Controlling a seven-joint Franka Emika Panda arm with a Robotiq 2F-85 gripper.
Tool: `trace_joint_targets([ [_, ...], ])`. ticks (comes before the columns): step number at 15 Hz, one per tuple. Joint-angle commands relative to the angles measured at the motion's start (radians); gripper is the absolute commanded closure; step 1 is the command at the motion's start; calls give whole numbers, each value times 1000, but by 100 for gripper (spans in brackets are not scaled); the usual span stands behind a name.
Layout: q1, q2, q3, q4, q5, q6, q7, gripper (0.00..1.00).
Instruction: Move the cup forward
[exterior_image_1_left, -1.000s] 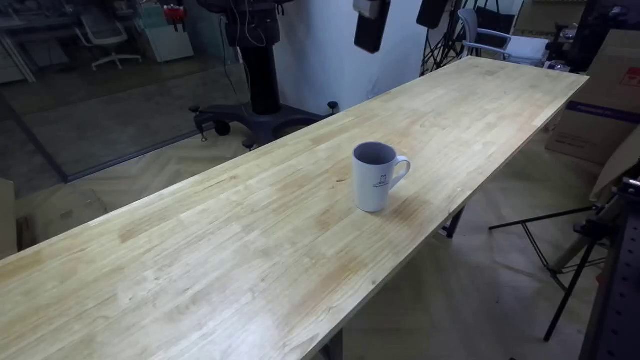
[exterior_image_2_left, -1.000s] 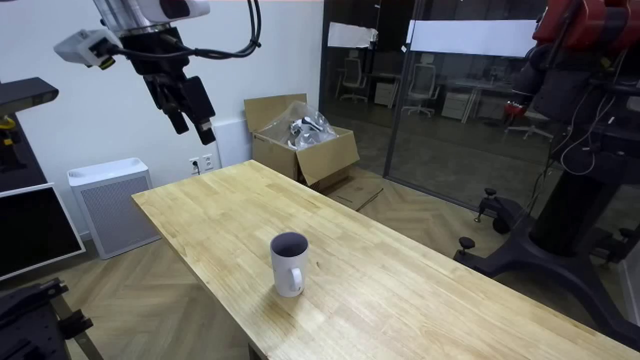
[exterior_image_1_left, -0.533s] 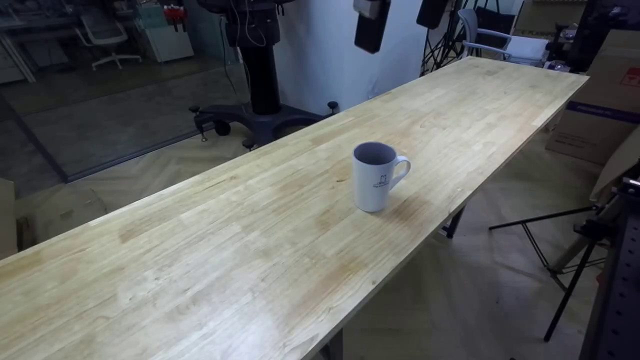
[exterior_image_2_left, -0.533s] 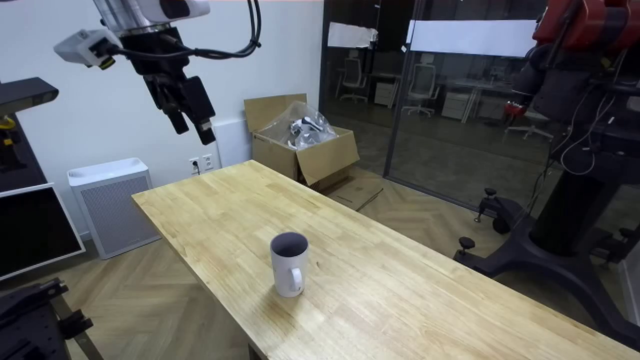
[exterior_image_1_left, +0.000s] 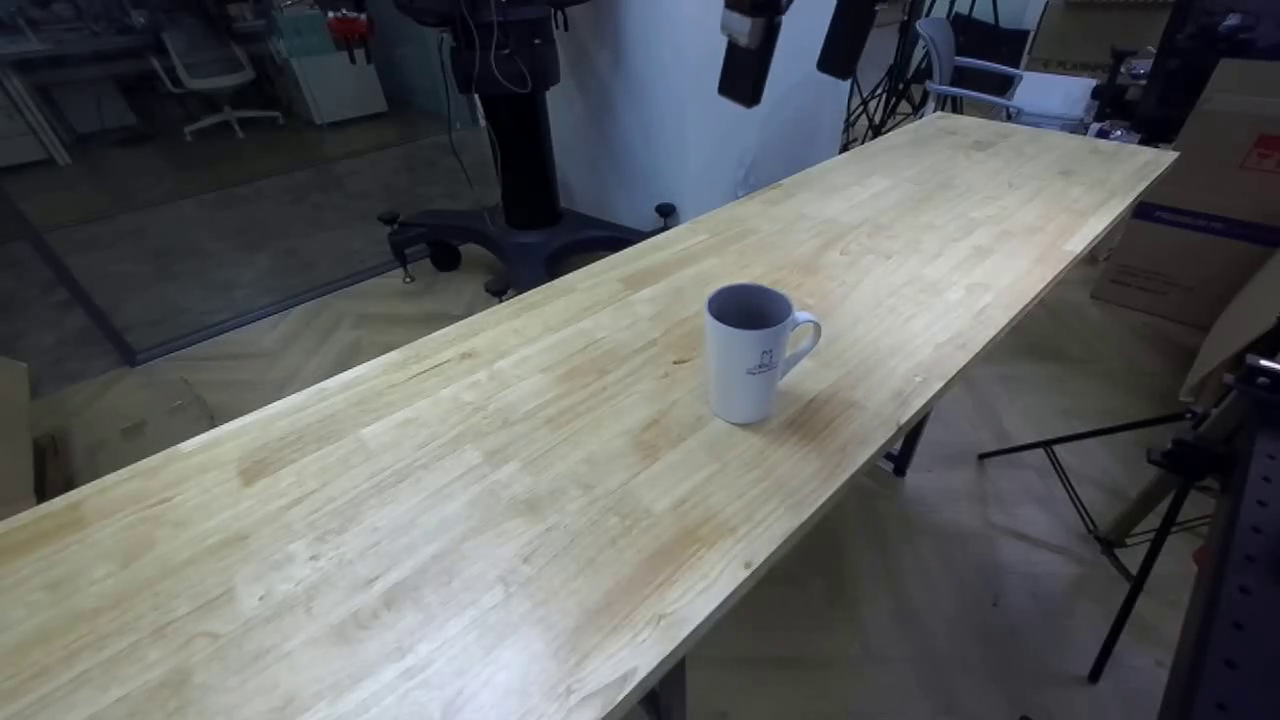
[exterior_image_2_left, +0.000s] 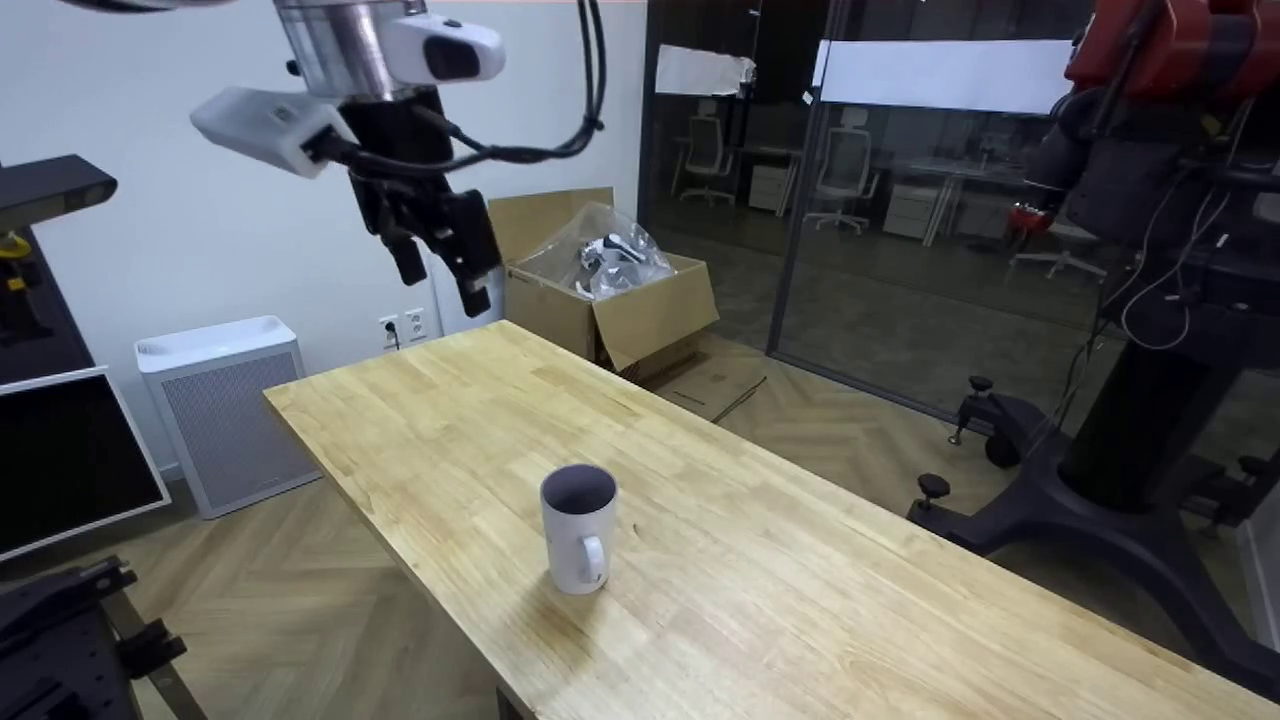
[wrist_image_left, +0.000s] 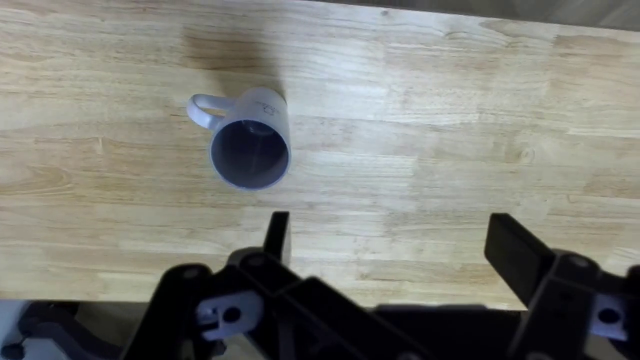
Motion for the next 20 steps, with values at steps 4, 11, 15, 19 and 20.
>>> trace_joint_targets([
  [4,-41,272,-143,235,31,-210,-203,0],
  [11,-59,464,-114,301,-351,38,85,0],
  [15,-54,468,-117,274,-324,67,93,0],
  [19,-52,477,-112,273,-307,80,93,0],
  [20,-51,482,-104,266,-278,88,71,0],
])
